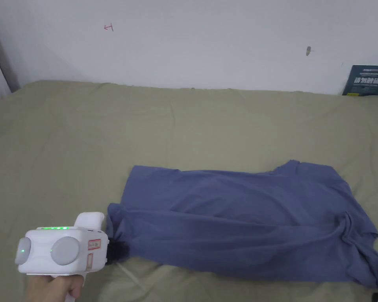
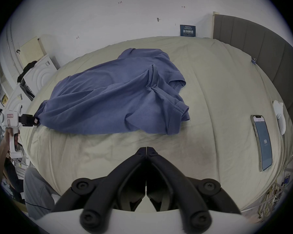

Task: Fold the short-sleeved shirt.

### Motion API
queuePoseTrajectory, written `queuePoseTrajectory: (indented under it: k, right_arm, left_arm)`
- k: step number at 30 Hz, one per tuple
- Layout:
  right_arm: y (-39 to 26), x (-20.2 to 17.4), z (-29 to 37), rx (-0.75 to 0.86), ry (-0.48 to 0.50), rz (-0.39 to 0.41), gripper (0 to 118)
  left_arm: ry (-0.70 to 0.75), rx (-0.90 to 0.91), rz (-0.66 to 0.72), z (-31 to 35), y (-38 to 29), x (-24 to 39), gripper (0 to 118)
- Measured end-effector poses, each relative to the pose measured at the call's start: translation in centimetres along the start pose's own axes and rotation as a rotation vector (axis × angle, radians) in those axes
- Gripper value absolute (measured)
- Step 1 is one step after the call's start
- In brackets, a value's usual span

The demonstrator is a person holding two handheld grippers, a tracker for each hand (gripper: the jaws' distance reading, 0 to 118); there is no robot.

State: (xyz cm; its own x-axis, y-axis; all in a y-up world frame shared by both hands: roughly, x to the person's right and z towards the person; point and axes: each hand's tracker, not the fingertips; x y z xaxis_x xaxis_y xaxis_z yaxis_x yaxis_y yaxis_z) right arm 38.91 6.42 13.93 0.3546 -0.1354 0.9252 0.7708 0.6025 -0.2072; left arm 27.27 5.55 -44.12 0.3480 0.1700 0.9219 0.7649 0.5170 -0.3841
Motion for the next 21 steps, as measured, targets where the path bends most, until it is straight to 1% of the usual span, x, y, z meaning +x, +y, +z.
queuePoseTrajectory:
  k: [3,4,5,6,7,9,10,11,12,13,15,16,17,18,19,20,21]
  right_arm:
    - [0.3,0.1,-0.2,0.011,-0.009,-0.001,0]
    - [0.5,0.4,-0.2,0.015,-0.008,-0.007,8]
    - [0.9,0.6,-0.3,0.022,-0.01,-0.015,37]
    - [1.0,0.4,-0.3,0.038,-0.04,-0.022,96]
    - [1.3,0.5,-0.5,0.038,-0.049,-0.029,118]
    - [2.3,1.2,-1.4,0.017,-0.013,-0.052,118]
    - [1.9,1.0,-1.5,0.032,-0.017,-0.062,118]
    - [2.1,0.6,-2.0,0.014,0.009,-0.063,118]
    - [2.4,0.6,-2.7,-0.007,0.007,-0.058,118]
    - [2.4,0.5,-3.4,-0.003,0.007,-0.047,118]
    - [4.5,0.9,-4.8,-0.062,0.002,0.011,117]
    - [4.7,1.1,-5.4,-0.087,0.001,0.025,113]
    - [4.8,1.4,-5.6,-0.08,0.003,0.026,96]
    - [4.9,1.7,-5.6,-0.085,0.008,0.032,48]
    - [4.9,1.8,-5.7,-0.098,0.006,0.038,20]
    - [4.7,1.9,-5.4,-0.077,0.057,0.027,17]
    - [4.8,1.7,-5.1,-0.088,0.044,0.017,14]
  left_arm:
    - [0.009,0.003,-0.025,0.1,0.3,0.3,7]
    - [0.007,0.002,-0.026,0.2,0.3,0.3,7]
    - [0.003,-0.001,-0.025,0.3,0.3,0.5,7]
    - [0.0,-0.003,-0.028,0.3,0.3,0.6,7]
    - [0.003,-0.003,-0.035,0.3,0.3,0.7,7]
    - [0.005,-0.007,-0.044,0.9,0.1,1.4,7]
    - [0.006,-0.007,-0.048,1.1,0.0,1.7,7]
    - [0.006,-0.007,-0.051,1.2,-0.1,1.8,7]
    - [0.027,0.008,-0.066,1.3,0.0,1.9,7]
    - [0.026,0.007,-0.064,1.3,0.4,1.5,7]
    - [0.026,0.004,-0.065,1.3,0.6,1.6,7]
    - [0.019,-0.005,-0.06,1.3,0.5,1.8,7]
    - [0.021,-0.006,-0.063,1.1,0.7,1.6,7]
    - [0.022,-0.008,-0.066,1.1,0.8,1.5,7]
    - [0.021,-0.011,-0.066,1.1,0.8,1.5,7]
    - [0.008,-0.019,-0.061,1.1,0.8,1.5,7]
    - [0.014,-0.02,-0.064,1.1,0.9,1.5,7]
